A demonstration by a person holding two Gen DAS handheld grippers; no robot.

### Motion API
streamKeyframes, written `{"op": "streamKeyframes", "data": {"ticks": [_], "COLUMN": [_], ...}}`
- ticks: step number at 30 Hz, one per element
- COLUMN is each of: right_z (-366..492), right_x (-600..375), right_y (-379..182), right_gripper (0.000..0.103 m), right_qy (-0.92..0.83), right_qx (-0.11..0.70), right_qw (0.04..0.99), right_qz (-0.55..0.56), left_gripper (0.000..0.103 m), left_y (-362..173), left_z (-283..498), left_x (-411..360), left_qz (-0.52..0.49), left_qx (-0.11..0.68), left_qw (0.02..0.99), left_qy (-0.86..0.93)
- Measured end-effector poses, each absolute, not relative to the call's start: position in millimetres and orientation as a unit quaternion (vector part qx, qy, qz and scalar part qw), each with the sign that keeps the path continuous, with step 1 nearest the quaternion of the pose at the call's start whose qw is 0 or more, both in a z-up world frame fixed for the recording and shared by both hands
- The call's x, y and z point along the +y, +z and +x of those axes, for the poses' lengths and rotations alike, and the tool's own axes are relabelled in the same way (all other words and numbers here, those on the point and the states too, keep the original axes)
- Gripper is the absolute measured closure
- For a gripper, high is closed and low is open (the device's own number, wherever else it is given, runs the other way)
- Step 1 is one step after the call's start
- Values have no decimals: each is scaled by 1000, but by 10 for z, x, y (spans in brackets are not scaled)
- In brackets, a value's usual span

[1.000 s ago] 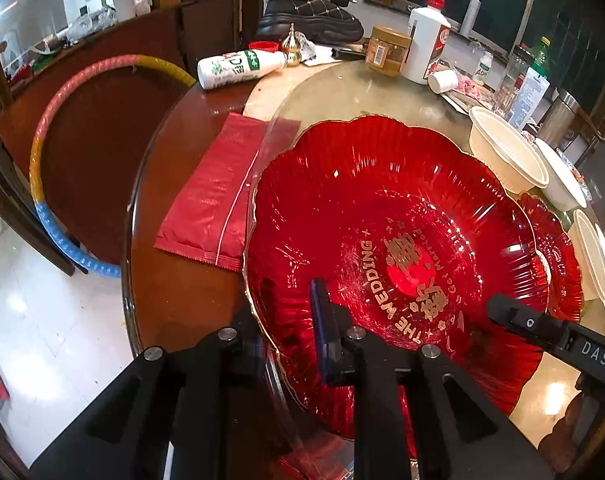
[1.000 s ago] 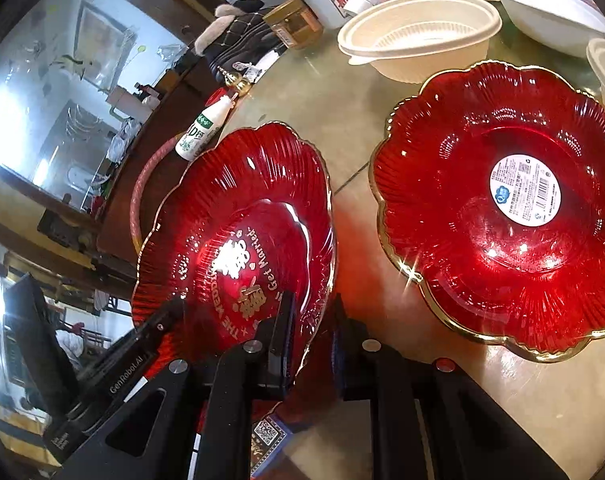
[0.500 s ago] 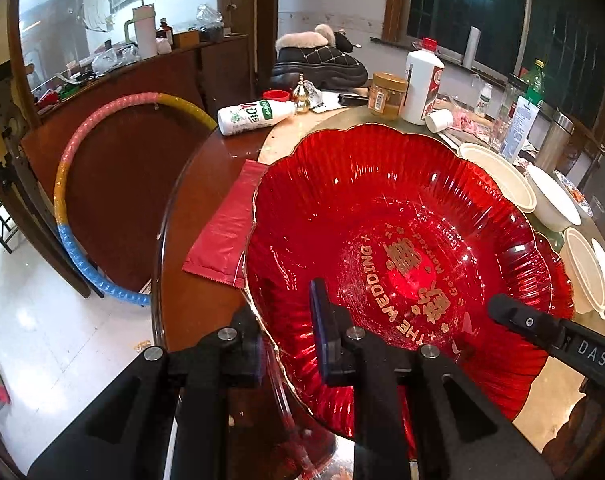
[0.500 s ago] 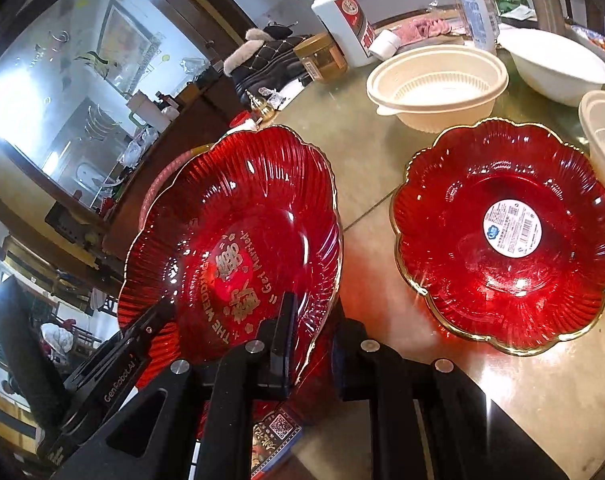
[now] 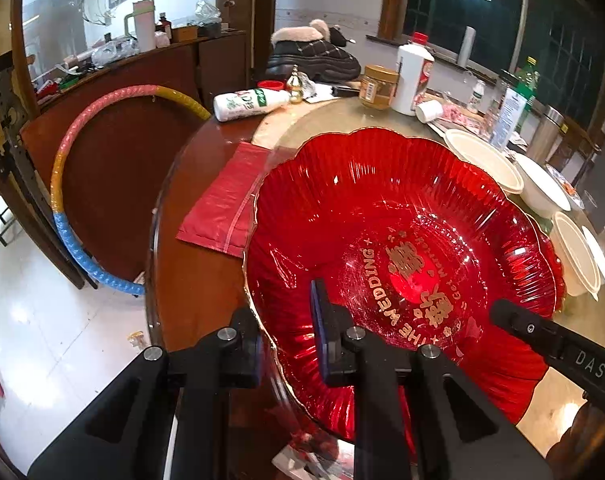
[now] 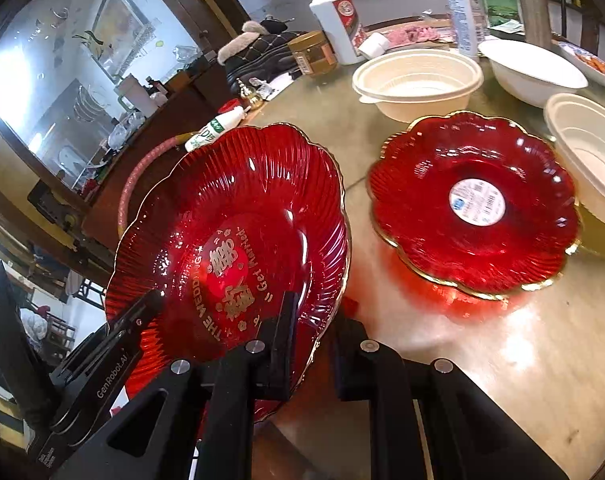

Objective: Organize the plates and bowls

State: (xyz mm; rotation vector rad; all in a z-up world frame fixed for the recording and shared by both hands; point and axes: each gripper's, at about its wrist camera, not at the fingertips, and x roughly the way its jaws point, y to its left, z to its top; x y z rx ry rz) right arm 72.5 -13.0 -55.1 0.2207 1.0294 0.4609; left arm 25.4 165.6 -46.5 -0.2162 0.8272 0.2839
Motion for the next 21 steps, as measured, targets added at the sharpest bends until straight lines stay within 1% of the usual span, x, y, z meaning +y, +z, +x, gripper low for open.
{"op": "streamKeyframes", "data": {"ticks": [21], "right_z": [758], "right_x": [-54], "right_y": [-672], "right_gripper": [86], "right_qy": [186], "right_qx": [519], "right_qw": [829], "right_qz": [92], "left_gripper": [85], "left_y": [-733], "left_z": [419], "left_x": [1750], "left_qz": [-128], "left_qx": [442], "left_qw": [881], "left_qy": [110]}}
